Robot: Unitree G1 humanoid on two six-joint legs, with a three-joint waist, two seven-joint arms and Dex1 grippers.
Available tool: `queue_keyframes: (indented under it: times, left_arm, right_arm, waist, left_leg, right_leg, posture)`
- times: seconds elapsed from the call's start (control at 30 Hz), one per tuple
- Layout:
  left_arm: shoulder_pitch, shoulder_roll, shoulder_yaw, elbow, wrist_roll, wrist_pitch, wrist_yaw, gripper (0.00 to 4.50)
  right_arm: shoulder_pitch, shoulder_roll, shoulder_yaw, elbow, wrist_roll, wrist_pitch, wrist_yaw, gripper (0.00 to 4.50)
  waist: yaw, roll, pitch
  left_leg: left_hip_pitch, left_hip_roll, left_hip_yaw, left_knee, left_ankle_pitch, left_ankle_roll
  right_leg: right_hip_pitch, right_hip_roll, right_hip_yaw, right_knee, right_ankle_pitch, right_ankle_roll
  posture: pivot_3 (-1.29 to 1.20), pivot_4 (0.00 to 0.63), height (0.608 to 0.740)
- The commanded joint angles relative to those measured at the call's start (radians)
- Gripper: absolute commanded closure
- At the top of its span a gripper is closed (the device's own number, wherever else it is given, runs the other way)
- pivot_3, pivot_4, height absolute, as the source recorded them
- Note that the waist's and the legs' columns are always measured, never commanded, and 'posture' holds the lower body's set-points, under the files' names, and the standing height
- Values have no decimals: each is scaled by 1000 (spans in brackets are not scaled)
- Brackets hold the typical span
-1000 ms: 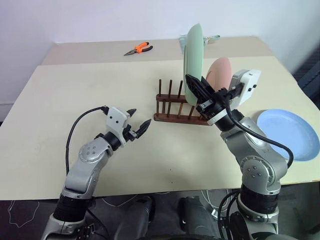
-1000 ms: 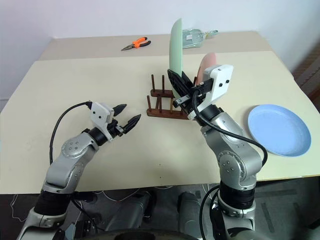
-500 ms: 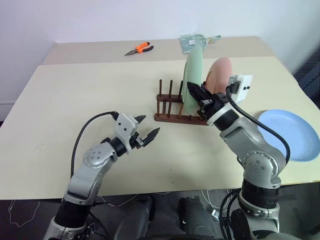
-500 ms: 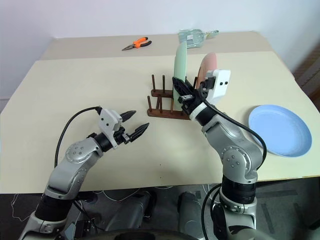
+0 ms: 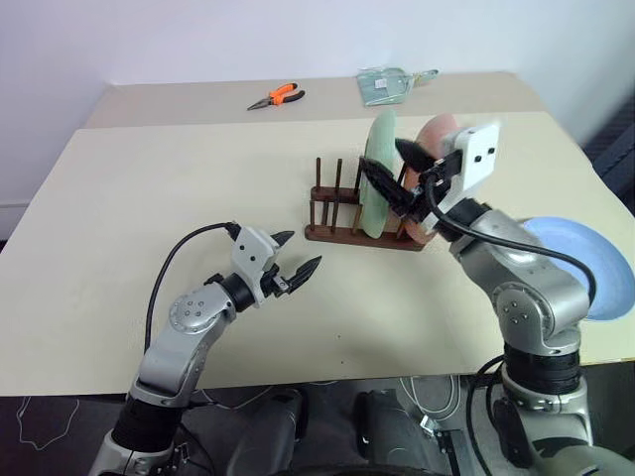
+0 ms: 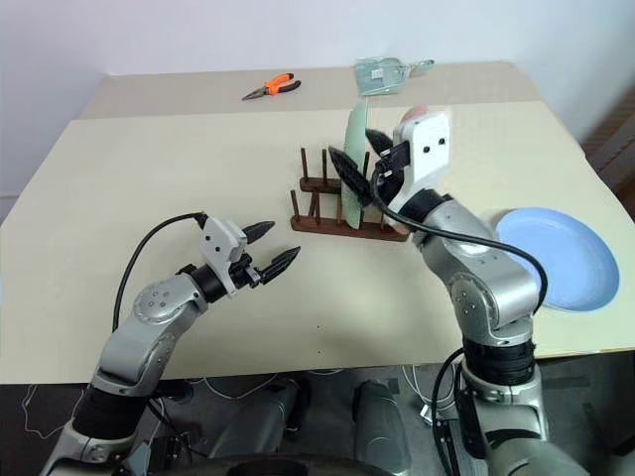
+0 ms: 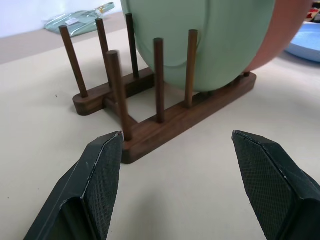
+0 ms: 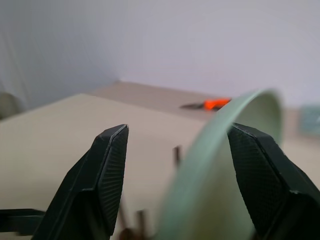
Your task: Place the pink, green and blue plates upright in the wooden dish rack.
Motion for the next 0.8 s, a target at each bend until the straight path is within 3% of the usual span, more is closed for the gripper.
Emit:
queue_keyframes:
  times: [0.03,0.1,0.23,0.27,0.47,0.6,0.8]
  left_arm:
    - [-13,-2,12,-27,0,-11,-6,924]
    - [-17,-1,18,-19,-1,-13,-8,924]
    - [-30,-2,20,1,-5,-19,-20,924]
    - [-34,-4,15,9,-5,-23,-28,924]
    - [-64,-23,-3,56,1,-44,-56,924]
    - [-83,-29,-8,84,5,-56,-75,924]
    - [-103,-30,-10,116,11,-72,-97,924]
  right_arm:
    - [-63,-86,-57,-51,-37,-87,75,1386]
    - [-78,-146,-127,-9,-60,-122,84,1386]
    - [-58,-233,-304,84,-50,-125,77,142]
    - [-27,-255,-340,101,-54,-123,85,17]
    - [235,-284,-482,147,-81,-141,120,17]
    - [494,-319,-410,118,-197,-111,143,17]
    - [632,-285,-284,112,-311,11,51,17]
  waist:
    - [1,0,0]
    - [3,0,0]
    - [7,0,0]
    - [7,0,0]
    - [4,0,0]
    - [4,2,-1]
    - [2,5,-2]
  left_leg:
    - [0,0,0,0,0,0]
    - [0,0,0,0,0,0]
    - [-1,0,0,1,0,1]
    - [-2,0,0,2,0,1]
    - [-2,0,0,1,0,4]
    - [-1,0,0,1,0,4]
    - [-1,1,1,3,0,3]
  right_leg:
    - [0,0,0,0,0,0]
    - [1,0,0,-1,0,0]
    - [2,-1,-1,-3,0,0]
    - [2,-1,-1,-3,0,0]
    - [1,-1,-1,-3,0,0]
    - [1,-1,-1,-3,0,0]
    - [2,-1,0,-2,0,0]
  posture:
    - [0,150,729]
    - [0,150,729]
    - [0,150,729]
    - [0,150,729]
    - [0,150,729]
    - [0,150,729]
    - [0,150,729]
